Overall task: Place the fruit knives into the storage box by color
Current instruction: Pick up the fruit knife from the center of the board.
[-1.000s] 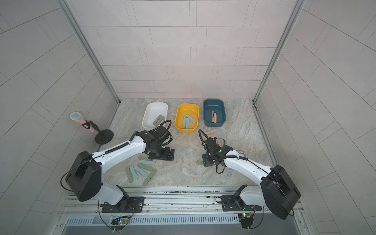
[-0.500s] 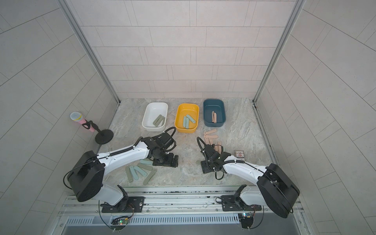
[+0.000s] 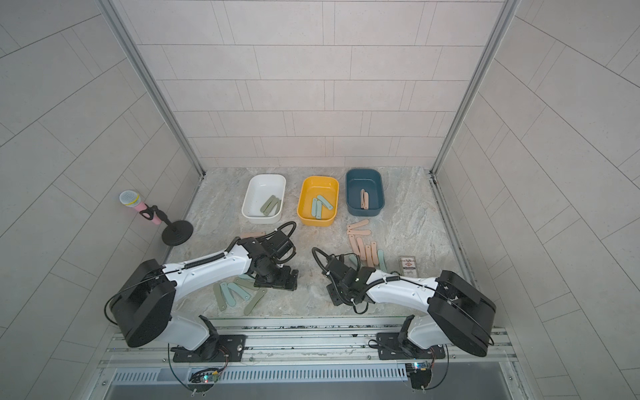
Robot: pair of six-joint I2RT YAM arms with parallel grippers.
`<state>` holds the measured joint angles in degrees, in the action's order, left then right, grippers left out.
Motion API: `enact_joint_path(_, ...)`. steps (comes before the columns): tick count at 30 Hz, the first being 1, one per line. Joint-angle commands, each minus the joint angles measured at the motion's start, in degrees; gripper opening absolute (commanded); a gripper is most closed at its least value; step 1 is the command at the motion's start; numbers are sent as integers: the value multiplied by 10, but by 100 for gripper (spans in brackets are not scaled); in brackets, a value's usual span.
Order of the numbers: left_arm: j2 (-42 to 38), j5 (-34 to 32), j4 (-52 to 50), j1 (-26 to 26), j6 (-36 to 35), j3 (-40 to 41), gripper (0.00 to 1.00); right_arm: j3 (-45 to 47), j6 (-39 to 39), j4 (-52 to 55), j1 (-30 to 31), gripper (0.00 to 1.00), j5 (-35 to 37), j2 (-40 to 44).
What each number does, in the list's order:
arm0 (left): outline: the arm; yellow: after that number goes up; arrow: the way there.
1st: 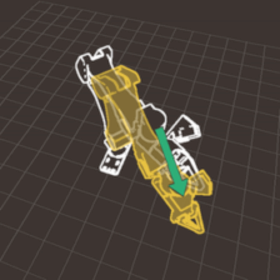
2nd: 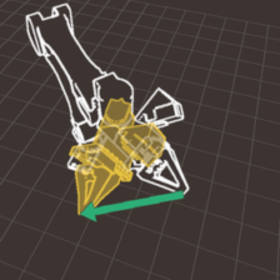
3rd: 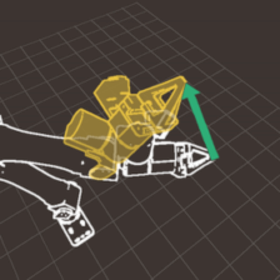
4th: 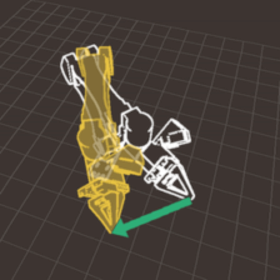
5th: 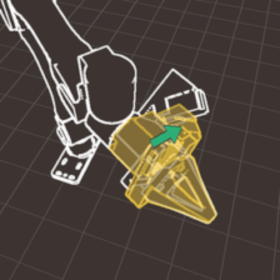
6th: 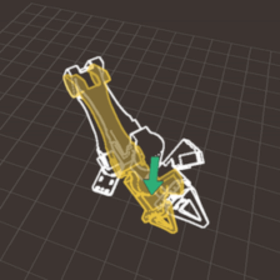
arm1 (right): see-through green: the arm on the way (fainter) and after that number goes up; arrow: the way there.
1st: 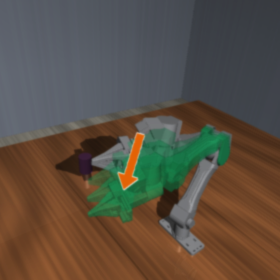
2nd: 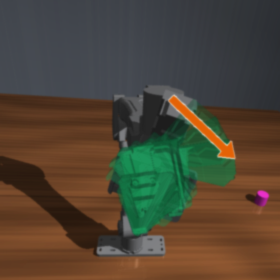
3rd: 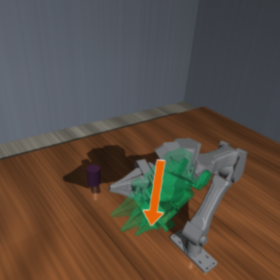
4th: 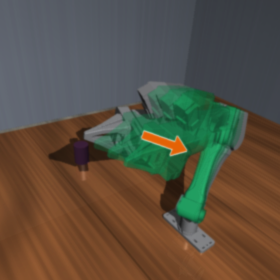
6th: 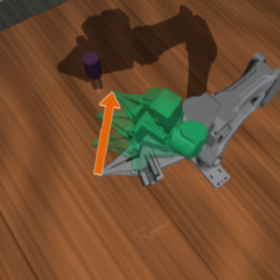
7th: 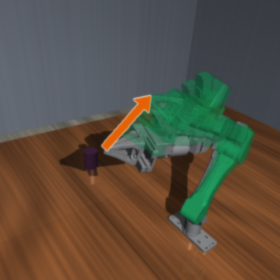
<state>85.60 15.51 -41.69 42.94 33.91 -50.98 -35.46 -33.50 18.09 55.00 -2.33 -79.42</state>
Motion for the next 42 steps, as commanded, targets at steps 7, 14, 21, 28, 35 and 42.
enact_joint_path(7, 42, -59, -27, 43, 10, -73, 92, 1, -37, 104, -13, 61, 71, 105)
enact_joint_path(14, 160, -133, -52, 144, -22, -199, 92, 86, -69, 174, -174, 74, 71, 372)
enact_joint_path(21, 293, -159, -110, 181, -98, -317, 96, 94, -59, 167, -222, 76, 26, 391)
enact_joint_path(28, 347, -156, -108, 183, -103, -310, 72, 78, -38, 164, -236, 77, 21, 376)
enact_joint_path(35, 361, -157, -105, 181, -108, -309, 43, 78, -37, 164, -247, 77, 14, 376)
enact_joint_path(42, 358, -167, -100, 176, -128, -322, 70, 78, -38, 165, -253, 77, 15, 376)
